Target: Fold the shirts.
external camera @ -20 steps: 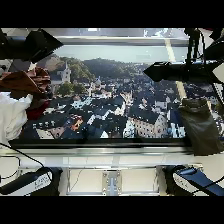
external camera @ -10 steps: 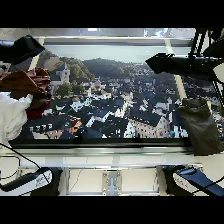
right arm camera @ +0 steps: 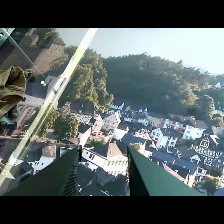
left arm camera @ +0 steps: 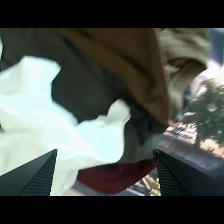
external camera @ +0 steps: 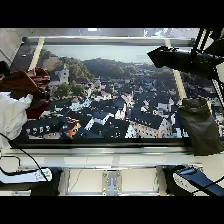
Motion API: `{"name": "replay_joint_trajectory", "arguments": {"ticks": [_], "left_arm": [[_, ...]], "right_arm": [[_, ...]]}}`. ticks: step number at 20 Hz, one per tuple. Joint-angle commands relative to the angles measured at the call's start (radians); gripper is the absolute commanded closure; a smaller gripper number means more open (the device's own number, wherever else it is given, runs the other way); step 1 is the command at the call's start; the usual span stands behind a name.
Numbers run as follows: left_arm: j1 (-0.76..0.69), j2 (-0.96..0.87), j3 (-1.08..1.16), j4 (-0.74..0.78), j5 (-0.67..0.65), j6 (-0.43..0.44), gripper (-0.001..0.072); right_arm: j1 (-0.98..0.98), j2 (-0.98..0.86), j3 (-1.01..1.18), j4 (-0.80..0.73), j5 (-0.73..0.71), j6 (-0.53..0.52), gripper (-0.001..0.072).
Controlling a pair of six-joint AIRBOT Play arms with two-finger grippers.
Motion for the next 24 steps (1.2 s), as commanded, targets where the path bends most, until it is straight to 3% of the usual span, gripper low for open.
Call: {"name": "replay_joint_trajectory", "arguments": {"ticks": [1,7,12,15,17,19,20,21,24], "left_arm": [[0.063,-0.132,0.000,0.010,-0.119,-0.079,0.0001],[0.088,-0.285,0.000,0.100,-0.097,-0.077,0.0001],[0.089,-0.293,0.000,0.135,0.107,-0.105,0.0001],[0.096,-0.307,0.000,0.136,0.121,-0.130,0.0028],[0.106,-0.326,0.000,0.138,0.064,-0.120,0.0205],[0.122,-0.355,0.000,0.140,-0.013,-0.118,0.0245],[0.131,-0.366,0.000,0.139,-0.047,-0.119,0.0343],[0.137,-0.371,0.000,0.138,-0.069,-0.119,0.0681],[0.130,-0.325,0.003,0.100,-0.047,-0.119,0.0694]], "right_arm": [[0.000,0.000,0.001,0.000,0.034,0.000,0.0366],[0.000,0.000,0.001,0.000,0.038,0.000,0.0367],[0.000,0.000,0.001,-0.001,0.037,0.000,0.0367],[0.000,0.000,0.001,-0.001,0.037,0.000,0.0367],[0.000,0.000,0.001,-0.001,0.037,0.000,0.0367],[0.000,0.000,0.001,-0.001,0.036,0.000,0.0367],[0.000,0.000,0.001,-0.002,0.036,0.000,0.0367],[0.000,0.000,0.001,-0.003,0.035,0.000,0.0367],[0.000,0.000,0.001,-0.003,0.032,0.000,0.0367]]}}
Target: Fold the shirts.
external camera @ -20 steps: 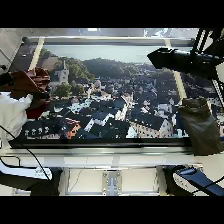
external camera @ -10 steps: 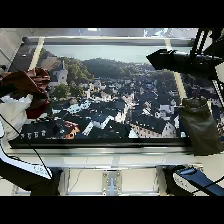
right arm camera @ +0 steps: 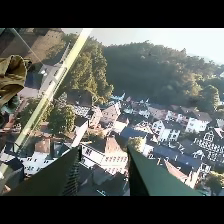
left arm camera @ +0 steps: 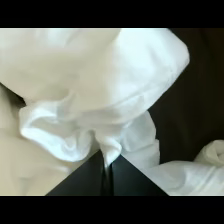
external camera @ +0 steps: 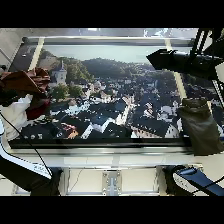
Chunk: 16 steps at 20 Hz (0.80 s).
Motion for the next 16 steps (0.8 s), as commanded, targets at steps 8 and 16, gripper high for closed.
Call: {"name": "replay_joint_trajectory", "arguments": {"ticks": [8,16], "left_arm": [[-0.049,0.443,0.012,-0.612,0.166,0.115,0.0695],[-0.461,0.644,0.008,-0.966,0.045,0.297,0.0695]], "right_arm": [[0.000,0.008,0.094,0.003,0.006,0.000,0.0368],[0.000,0.011,0.471,-0.058,0.318,0.000,0.0368]]}}
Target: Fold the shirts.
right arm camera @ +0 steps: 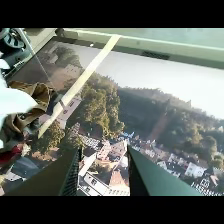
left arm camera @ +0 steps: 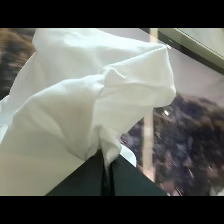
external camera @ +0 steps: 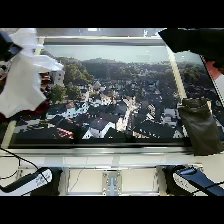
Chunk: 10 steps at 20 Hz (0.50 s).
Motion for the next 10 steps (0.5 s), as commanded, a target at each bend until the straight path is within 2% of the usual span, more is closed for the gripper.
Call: {"name": "replay_joint_trajectory", "arguments": {"ticks": [1,5,6,7,8,10], "left_arm": [[-0.257,0.023,-0.010,-0.096,-0.042,0.072,0.0694],[-0.579,-0.124,-0.012,-0.064,0.016,0.141,0.0682],[-0.623,-0.162,-0.012,-0.023,0.067,0.140,0.0537],[-0.643,-0.191,-0.011,0.034,0.124,0.140,0.0167],[-0.641,-0.205,-0.011,0.092,0.170,0.135,-0.0004],[-0.578,-0.199,-0.011,0.255,0.206,0.076,0.0005]], "right_arm": [[0.000,0.000,0.159,-0.050,0.141,0.000,0.0369],[0.000,0.001,0.264,-0.090,0.166,0.000,0.0368],[0.000,0.001,0.269,-0.112,0.166,0.000,0.0368],[0.000,0.000,0.269,-0.145,0.169,0.000,0.0369],[0.000,0.000,0.269,-0.201,0.174,-0.001,0.0368],[0.000,-0.001,0.267,-0.403,0.204,-0.002,0.0368]]}}
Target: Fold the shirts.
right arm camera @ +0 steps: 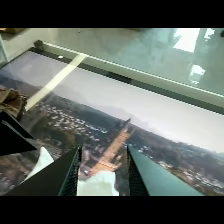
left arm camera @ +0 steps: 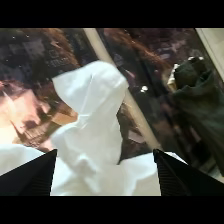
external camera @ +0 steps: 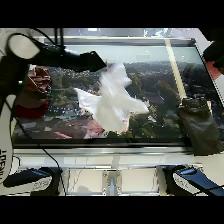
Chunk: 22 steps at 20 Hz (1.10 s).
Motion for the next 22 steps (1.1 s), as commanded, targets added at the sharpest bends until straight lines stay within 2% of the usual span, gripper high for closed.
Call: {"name": "replay_joint_trajectory", "arguments": {"ticks": [1,3,4,6,9,10,12,13,16,18,22], "left_arm": [[0.032,-0.027,0.000,0.277,0.076,-0.085,0.0006],[0.128,-0.040,-0.001,0.431,0.003,-0.280,0.0008],[0.170,-0.060,-0.002,0.437,-0.045,-0.339,0.0010],[0.227,-0.132,-0.002,0.369,-0.154,-0.350,0.0011],[0.222,-0.266,-0.002,0.329,-0.275,-0.328,0.0013],[0.214,-0.305,-0.004,0.311,-0.288,-0.318,0.0039],[0.194,-0.344,-0.034,0.248,-0.250,-0.319,0.0415],[0.184,-0.341,-0.059,0.215,-0.202,-0.322,0.0449],[0.159,-0.317,-0.096,0.203,-0.042,-0.381,0.0449],[0.140,-0.290,-0.100,0.231,-0.029,-0.410,0.0449],[0.095,-0.074,-0.222,0.542,-0.056,-0.411,0.0450]], "right_arm": [[-0.010,-0.003,0.006,-0.304,0.060,-0.001,0.0368],[-0.067,-0.013,-0.053,-0.377,0.130,0.000,0.0368],[-0.102,-0.027,-0.097,-0.359,0.172,0.000,0.0368],[-0.156,-0.068,-0.224,-0.282,0.240,0.002,0.0368],[-0.159,-0.123,-0.421,-0.103,0.230,0.001,0.0368],[-0.159,-0.142,-0.472,-0.047,0.223,0.000,0.0368],[-0.159,-0.168,-0.527,-0.014,0.214,0.000,0.0368],[-0.159,-0.175,-0.536,-0.014,0.210,0.000,0.0368],[-0.159,-0.175,-0.536,-0.011,0.174,0.000,0.0368],[-0.159,-0.175,-0.536,-0.011,0.153,0.000,0.0368],[-0.159,-0.175,-0.536,-0.011,0.126,0.000,0.0368]]}}
